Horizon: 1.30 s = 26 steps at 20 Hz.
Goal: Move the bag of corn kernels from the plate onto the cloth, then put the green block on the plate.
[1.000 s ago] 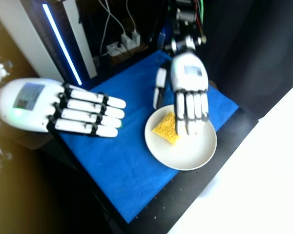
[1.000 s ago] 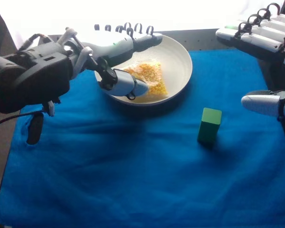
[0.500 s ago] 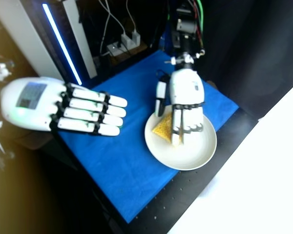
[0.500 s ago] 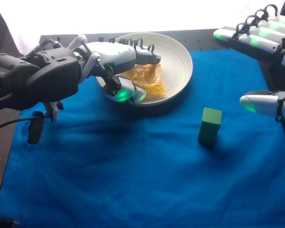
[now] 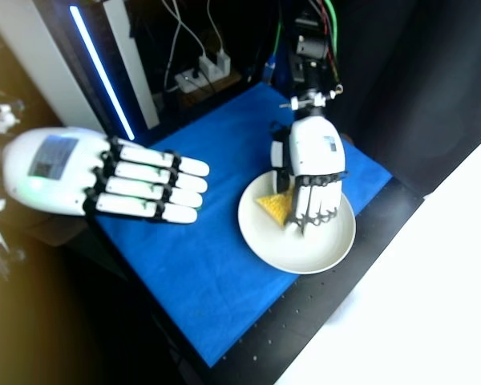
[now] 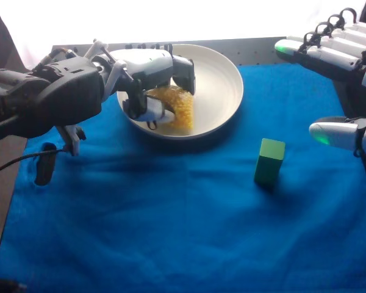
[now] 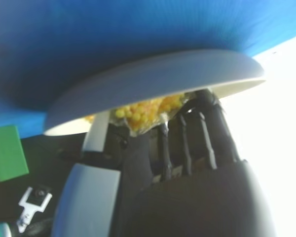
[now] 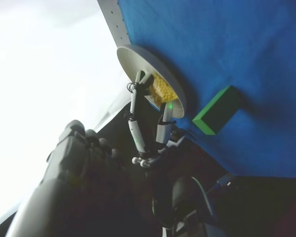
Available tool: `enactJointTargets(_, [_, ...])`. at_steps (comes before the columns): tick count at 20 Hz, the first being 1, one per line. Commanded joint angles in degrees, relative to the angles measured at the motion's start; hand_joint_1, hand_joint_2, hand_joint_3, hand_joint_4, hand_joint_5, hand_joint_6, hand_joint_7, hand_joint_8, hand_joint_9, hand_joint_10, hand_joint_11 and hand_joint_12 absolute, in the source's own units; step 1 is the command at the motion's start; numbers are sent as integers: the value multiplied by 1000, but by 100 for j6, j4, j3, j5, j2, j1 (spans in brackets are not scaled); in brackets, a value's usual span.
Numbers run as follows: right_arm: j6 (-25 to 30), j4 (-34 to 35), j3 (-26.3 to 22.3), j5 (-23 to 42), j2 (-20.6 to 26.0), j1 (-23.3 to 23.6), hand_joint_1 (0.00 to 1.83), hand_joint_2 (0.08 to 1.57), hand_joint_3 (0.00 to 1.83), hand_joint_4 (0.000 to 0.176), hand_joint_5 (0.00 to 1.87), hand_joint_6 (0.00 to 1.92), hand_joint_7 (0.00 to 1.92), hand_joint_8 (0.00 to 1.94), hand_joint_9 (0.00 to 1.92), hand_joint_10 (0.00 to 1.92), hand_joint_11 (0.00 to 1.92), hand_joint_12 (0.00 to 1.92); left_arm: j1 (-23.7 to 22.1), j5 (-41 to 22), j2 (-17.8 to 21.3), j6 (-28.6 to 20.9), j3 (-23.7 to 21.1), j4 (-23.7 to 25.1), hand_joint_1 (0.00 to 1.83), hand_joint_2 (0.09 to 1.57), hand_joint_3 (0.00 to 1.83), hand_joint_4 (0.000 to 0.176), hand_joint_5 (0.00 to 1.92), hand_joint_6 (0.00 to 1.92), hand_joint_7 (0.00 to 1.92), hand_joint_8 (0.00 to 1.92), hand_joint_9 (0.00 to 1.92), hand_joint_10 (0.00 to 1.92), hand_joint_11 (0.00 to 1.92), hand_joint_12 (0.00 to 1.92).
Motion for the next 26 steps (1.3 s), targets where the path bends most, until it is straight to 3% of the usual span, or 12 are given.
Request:
enactJointTargets(1, [18,124,20,721,-20,23,293,1352,8,0,0,0,0,0,0,0,6,3,-30,-531,57,55,-52,53,1595,1234,0,0,255,1322,68,1241,572,1660,527,1892])
enactJointTargets(3, [19,127,23,721,-29,23,300,1355,7,0,0,0,0,0,0,0,2,2,-72,-714,163,57,-168,70,1291,1232,2,0,249,1238,30,1287,307,1822,444,1920])
enactJointTargets(6, [21,135,23,721,-29,16,247,1345,1,0,0,0,0,0,0,0,1,4,-165,-1109,413,57,-478,215,1593,1246,0,0,318,1077,100,1127,554,1693,471,1917])
enactJointTargets(9, [23,153,19,722,-32,5,306,1342,0,0,0,0,0,0,0,0,0,0,-210,-1704,813,-196,-944,638,1047,1351,1,0,540,1610,78,1440,463,1913,631,1921])
enactJointTargets(11, [27,184,16,724,-32,-26,340,1352,3,0,0,0,0,0,0,0,0,0,-165,-2288,1178,-560,-1346,1052,1311,1245,0,0,267,1187,65,1150,284,1830,451,1921])
enactJointTargets(14, [37,213,4,725,-31,-55,296,1371,9,0,0,0,0,0,0,0,6,3,320,-3180,1841,-772,-2095,1388,1455,1318,24,0,98,1391,381,1749,479,1789,713,1921])
enactJointTargets(15, [37,217,0,725,-31,-59,291,1371,8,0,0,0,0,0,0,0,8,4,496,-3382,1987,-830,-2264,1437,1569,1258,0,0,42,1106,178,1491,557,1689,578,1921])
enactJointTargets(18, [56,247,-10,724,-28,-80,333,1368,3,0,0,0,0,0,0,0,7,3,1213,-4064,2440,-1178,-2797,1572,1273,1379,3,0,511,1626,325,1809,466,1774,639,1921])
enactJointTargets(22, [66,271,-24,724,-29,-89,375,1311,16,0,0,0,0,0,0,0,7,247,2095,-4560,2670,-1622,-3230,1690,1000,1380,2,0,505,1667,79,1444,332,1857,463,1921])
enactJointTargets(24, [77,282,-31,724,-30,-89,306,1328,9,0,0,0,0,0,0,0,0,494,2290,-4532,2574,-1633,-3229,1514,1162,1299,0,0,235,989,25,1279,165,1763,243,1921])
enactJointTargets(25, [89,281,-34,724,-30,-97,316,1330,7,0,0,0,0,0,0,0,0,519,2330,-4480,2492,-1709,-3150,1434,1060,1291,0,1,173,872,42,978,71,1544,102,1823])
enactJointTargets(26, [91,281,-35,725,-30,-108,314,1335,5,0,0,0,0,0,1,0,0,626,2342,-4469,2464,-1712,-3119,1356,835,1220,0,53,107,419,8,333,13,557,20,1120])
